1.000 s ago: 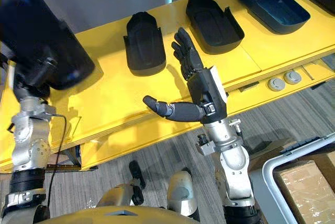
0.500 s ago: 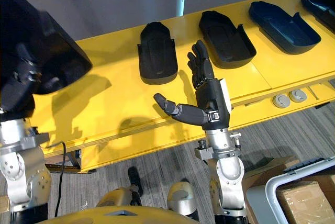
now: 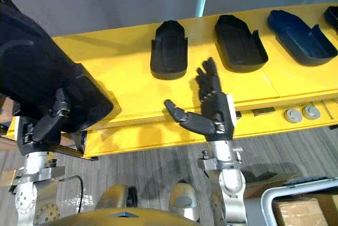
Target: Walk over and take three plastic housings, then place them on the shelf
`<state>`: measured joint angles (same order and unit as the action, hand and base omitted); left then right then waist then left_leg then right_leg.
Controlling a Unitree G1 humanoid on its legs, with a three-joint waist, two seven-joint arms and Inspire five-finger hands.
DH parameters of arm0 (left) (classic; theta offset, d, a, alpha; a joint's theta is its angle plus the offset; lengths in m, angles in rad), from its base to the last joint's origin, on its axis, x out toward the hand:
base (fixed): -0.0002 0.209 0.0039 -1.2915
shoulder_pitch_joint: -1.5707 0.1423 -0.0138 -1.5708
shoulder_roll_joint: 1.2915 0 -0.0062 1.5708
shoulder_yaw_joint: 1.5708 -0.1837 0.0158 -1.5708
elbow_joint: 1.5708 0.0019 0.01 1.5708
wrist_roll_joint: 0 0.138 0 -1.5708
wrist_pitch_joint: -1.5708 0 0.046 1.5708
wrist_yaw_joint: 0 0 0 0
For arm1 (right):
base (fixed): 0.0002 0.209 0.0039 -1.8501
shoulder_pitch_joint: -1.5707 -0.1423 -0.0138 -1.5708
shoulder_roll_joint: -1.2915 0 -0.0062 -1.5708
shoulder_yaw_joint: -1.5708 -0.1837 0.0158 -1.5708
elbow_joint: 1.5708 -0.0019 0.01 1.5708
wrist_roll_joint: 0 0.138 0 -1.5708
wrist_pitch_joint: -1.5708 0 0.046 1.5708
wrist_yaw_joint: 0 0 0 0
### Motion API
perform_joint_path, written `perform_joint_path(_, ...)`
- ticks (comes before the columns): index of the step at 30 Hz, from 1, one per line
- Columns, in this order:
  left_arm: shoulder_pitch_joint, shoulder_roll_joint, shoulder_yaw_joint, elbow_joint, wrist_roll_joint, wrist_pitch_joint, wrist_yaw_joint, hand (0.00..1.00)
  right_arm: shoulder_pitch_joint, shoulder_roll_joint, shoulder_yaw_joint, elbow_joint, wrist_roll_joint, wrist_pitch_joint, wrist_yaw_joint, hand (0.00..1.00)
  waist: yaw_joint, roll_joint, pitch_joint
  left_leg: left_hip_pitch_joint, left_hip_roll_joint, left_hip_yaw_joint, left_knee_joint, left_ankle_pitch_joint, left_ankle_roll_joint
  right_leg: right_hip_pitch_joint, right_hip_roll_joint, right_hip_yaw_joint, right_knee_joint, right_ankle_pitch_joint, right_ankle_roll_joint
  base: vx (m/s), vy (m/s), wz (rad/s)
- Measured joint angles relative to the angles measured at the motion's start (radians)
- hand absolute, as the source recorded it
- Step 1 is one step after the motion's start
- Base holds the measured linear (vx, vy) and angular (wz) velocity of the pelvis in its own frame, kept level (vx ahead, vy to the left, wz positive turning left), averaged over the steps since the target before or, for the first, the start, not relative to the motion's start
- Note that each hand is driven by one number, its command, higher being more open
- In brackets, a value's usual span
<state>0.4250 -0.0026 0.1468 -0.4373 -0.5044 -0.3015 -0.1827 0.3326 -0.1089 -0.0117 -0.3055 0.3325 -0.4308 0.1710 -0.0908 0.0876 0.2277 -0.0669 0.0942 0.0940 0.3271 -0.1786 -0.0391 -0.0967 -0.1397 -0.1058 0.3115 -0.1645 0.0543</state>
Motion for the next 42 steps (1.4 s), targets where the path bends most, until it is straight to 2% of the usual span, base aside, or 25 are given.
perform_joint_path(1, -0.010, 0.003, -0.006, 0.000, 0.000, -0.005, -0.004, 0.00, 0.003, 0.002, -0.002, 0.000, -0.001, 0.000, -0.005, 1.00, -0.003, 0.008, -0.005, 0.015, -0.002, 0.008, -0.065, 0.009, -0.021, -0.015, 0.001, 0.000, -0.003, 0.008, 0.005, -0.16, 0.118, 0.14)
perform_joint_path(2, -0.036, 0.005, -0.020, 0.002, -0.001, -0.006, -0.010, 0.00, 0.012, 0.020, 0.003, 0.000, -0.009, -0.001, -0.015, 1.00, -0.002, -0.006, 0.000, 0.025, -0.021, 0.016, -0.133, 0.051, -0.023, -0.021, -0.007, 0.004, -0.027, 0.029, 0.010, -0.15, 0.086, 0.08)
perform_joint_path(6, -0.070, 0.011, -0.055, 0.021, -0.004, -0.005, 0.002, 0.00, -0.014, 0.028, 0.023, 0.000, -0.060, -0.002, -0.064, 1.00, 0.011, -0.019, -0.006, 0.044, -0.040, 0.016, -0.200, 0.110, -0.012, 0.017, -0.014, -0.001, -0.131, 0.125, 0.037, -0.06, 0.052, 0.06)
perform_joint_path(10, -0.073, 0.023, -0.076, 0.022, 0.005, -0.006, -0.001, 0.00, -0.053, 0.029, 0.038, -0.001, -0.159, -0.010, -0.143, 1.00, 0.015, -0.023, -0.014, 0.077, -0.059, 0.022, -0.279, 0.145, -0.004, 0.051, -0.025, -0.002, -0.201, 0.171, 0.048, -0.07, 0.053, -0.01)
perform_joint_path(14, -0.076, 0.045, -0.079, 0.022, 0.010, -0.006, 0.009, 0.00, -0.040, 0.039, 0.061, -0.001, -0.162, -0.010, -0.184, 1.00, 0.014, -0.041, -0.022, 0.093, -0.070, 0.045, -0.320, 0.167, -0.003, 0.052, -0.029, 0.015, -0.236, 0.203, 0.055, -0.04, 0.038, -0.10)
perform_joint_path(20, -0.078, 0.061, -0.091, 0.021, 0.076, -0.009, 0.061, 0.00, 0.011, 0.046, 0.060, -0.001, -0.157, -0.010, -0.179, 1.00, 0.006, -0.063, -0.037, 0.116, -0.064, 0.087, -0.311, 0.142, 0.002, 0.070, -0.021, 0.055, -0.257, 0.211, 0.053, -0.01, 0.020, -0.22)
perform_joint_path(26, -0.122, 0.060, -0.112, 0.022, 0.088, -0.005, 0.125, 0.00, 0.014, 0.037, -0.003, -0.001, -0.157, -0.010, -0.179, 1.00, 0.001, -0.064, -0.038, 0.110, -0.045, 0.091, -0.296, 0.130, -0.010, 0.077, -0.007, 0.047, -0.266, 0.210, 0.047, 0.01, -0.013, 0.00)
perform_joint_path(31, -0.144, 0.060, -0.112, 0.023, 0.099, -0.001, 0.128, 0.00, 0.016, 0.033, -0.044, -0.001, -0.161, -0.009, -0.202, 1.00, -0.002, -0.061, -0.051, 0.107, -0.025, 0.090, -0.274, 0.117, -0.015, 0.102, -0.001, 0.026, -0.282, 0.209, 0.045, 0.07, -0.012, 0.09)
perform_joint_path(32, -0.141, 0.059, -0.113, 0.124, 0.113, 0.024, 0.120, 0.00, 0.050, 0.039, -0.085, -0.001, -0.120, -0.005, -0.189, 1.00, -0.022, -0.012, -0.087, 0.103, -0.012, 0.136, -0.232, 0.087, -0.016, 0.127, 0.003, 0.026, -0.296, 0.199, 0.040, 0.00, 0.000, 0.00)
perform_joint_path(39, -0.141, 0.059, -0.113, 0.124, 0.114, 0.026, 0.120, 0.00, 0.052, 0.039, -0.089, -0.001, -0.116, -0.005, -0.182, 1.00, -0.019, -0.012, -0.087, 0.108, -0.014, 0.134, -0.233, 0.095, -0.017, 0.130, 0.002, 0.029, -0.295, 0.199, 0.040, 0.00, 0.000, 0.00)
perform_joint_path(42, -0.141, 0.058, -0.105, 0.124, 0.120, 0.051, 0.134, 0.00, 0.056, 0.040, -0.101, -0.001, -0.109, -0.005, -0.172, 1.00, -0.016, -0.015, -0.088, 0.119, -0.016, 0.134, -0.251, 0.104, -0.018, 0.133, 0.002, 0.028, -0.293, 0.200, 0.041, -0.01, -0.001, 0.00)
